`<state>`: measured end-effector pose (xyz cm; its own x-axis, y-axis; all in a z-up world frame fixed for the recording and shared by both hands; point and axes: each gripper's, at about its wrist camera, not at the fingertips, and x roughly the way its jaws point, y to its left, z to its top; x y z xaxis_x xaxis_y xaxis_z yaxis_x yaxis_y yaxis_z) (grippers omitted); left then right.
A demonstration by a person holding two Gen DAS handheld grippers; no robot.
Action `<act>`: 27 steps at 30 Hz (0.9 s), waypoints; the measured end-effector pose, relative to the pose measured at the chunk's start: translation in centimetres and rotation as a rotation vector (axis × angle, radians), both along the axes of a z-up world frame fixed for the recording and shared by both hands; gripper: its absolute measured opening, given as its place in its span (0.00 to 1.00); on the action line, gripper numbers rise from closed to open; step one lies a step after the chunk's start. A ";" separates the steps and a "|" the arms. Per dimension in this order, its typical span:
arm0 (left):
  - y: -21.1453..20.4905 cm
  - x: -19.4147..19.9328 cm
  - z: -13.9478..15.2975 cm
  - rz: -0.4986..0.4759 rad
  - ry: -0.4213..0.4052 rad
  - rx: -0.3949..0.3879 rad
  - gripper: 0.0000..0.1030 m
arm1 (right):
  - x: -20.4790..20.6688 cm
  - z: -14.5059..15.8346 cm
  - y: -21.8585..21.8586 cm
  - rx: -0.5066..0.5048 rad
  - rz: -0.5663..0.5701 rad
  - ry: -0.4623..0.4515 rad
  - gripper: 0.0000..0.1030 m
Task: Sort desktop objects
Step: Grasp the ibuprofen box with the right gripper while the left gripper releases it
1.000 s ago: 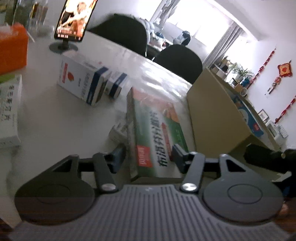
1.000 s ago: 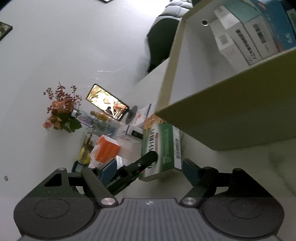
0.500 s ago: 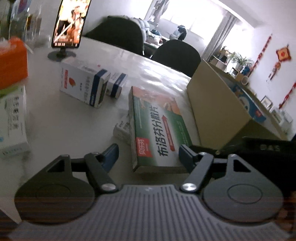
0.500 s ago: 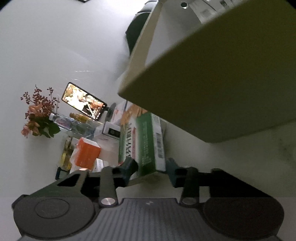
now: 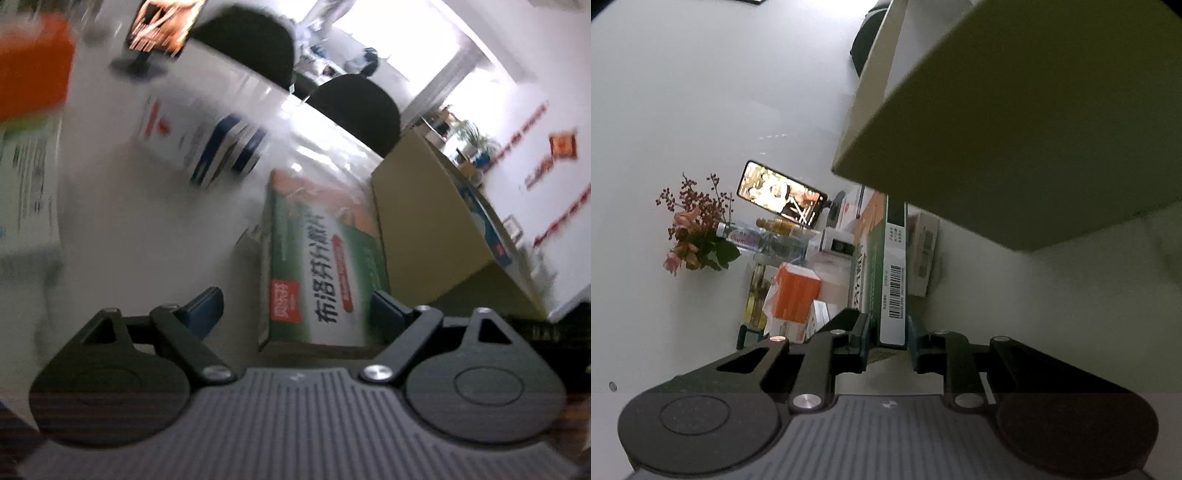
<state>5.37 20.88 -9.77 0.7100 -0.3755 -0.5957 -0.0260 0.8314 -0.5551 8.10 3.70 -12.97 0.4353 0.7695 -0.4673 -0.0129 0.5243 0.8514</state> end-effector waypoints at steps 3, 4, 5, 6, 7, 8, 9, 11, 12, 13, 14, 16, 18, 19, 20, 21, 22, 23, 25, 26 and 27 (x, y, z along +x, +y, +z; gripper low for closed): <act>0.2 -0.5 0.0 0.000 -0.016 -0.003 0.83 | -0.1 0.0 -0.1 0.018 0.005 0.016 0.23; 0.1 -0.8 0.2 -0.011 -0.032 0.015 0.84 | -0.1 0.0 -0.1 0.026 0.006 0.021 0.23; -0.1 -1.0 0.5 -0.032 -0.051 0.035 0.86 | -0.1 0.1 -0.1 0.035 0.008 0.022 0.23; -0.4 -1.2 0.8 -0.056 -0.067 0.054 0.87 | -0.1 0.1 -0.2 0.044 0.010 0.022 0.23; -0.6 -1.2 1.0 -0.068 -0.080 0.078 0.88 | -0.1 0.2 -0.2 0.051 0.011 0.023 0.22; -0.7 -1.3 1.2 -0.079 -0.092 0.104 0.89 | -0.1 0.3 -0.2 0.059 0.012 0.024 0.22; -0.7 -1.3 1.4 -0.088 -0.094 0.123 0.90 | -0.2 0.3 -0.2 0.067 0.012 0.025 0.22; -0.8 -1.3 1.7 -0.105 -0.098 0.161 0.94 | -0.1 0.2 -0.2 0.077 0.013 0.033 0.22; -0.8 -1.3 1.8 -0.112 -0.095 0.171 0.95 | -0.1 0.1 -0.2 0.083 0.013 0.039 0.22; -0.8 -1.3 1.8 -0.120 -0.092 0.181 0.95 | -0.1 -0.1 -0.3 0.091 0.012 0.048 0.22; -0.8 -1.4 1.9 -0.132 -0.095 0.179 0.97 | -0.1 -0.2 -0.4 0.099 0.011 0.057 0.22; -0.7 -1.6 2.0 -0.158 -0.102 0.173 1.00 | 0.0 -0.6 -0.6 0.118 0.006 0.075 0.22; -0.8 -1.8 2.1 -0.183 -0.110 0.168 1.00 | 0.2 -0.8 -0.6 0.126 0.007 0.084 0.22; -0.9 -1.8 2.1 -0.194 -0.111 0.174 1.00 | 0.2 -0.8 -0.6 0.129 0.009 0.087 0.22; -1.2 -1.7 2.2 -0.206 -0.107 0.190 1.00 | 0.2 -0.9 -0.6 0.129 0.011 0.088 0.23; -1.5 -1.7 2.2 -0.218 -0.103 0.206 1.00 | 0.2 -0.9 -0.5 0.128 0.016 0.089 0.23; -1.8 -1.6 2.2 -0.230 -0.100 0.222 1.00 | 0.2 -0.9 -0.3 0.127 0.023 0.089 0.23; -2.1 -1.5 2.2 -0.242 -0.093 0.237 1.00 | 0.2 -0.9 -0.3 0.124 0.026 0.088 0.23; -2.7 -1.4 2.0 -0.257 -0.079 0.264 1.00 | 0.1 -0.7 -0.2 0.103 0.040 0.081 0.24; -2.9 -1.3 1.8 -0.259 -0.071 0.280 1.00 | 0.2 -0.7 -0.1 0.094 0.053 0.083 0.25; -3.2 -1.2 1.6 -0.253 -0.061 0.300 1.00 | 0.2 -0.6 0.0 0.090 0.065 0.086 0.27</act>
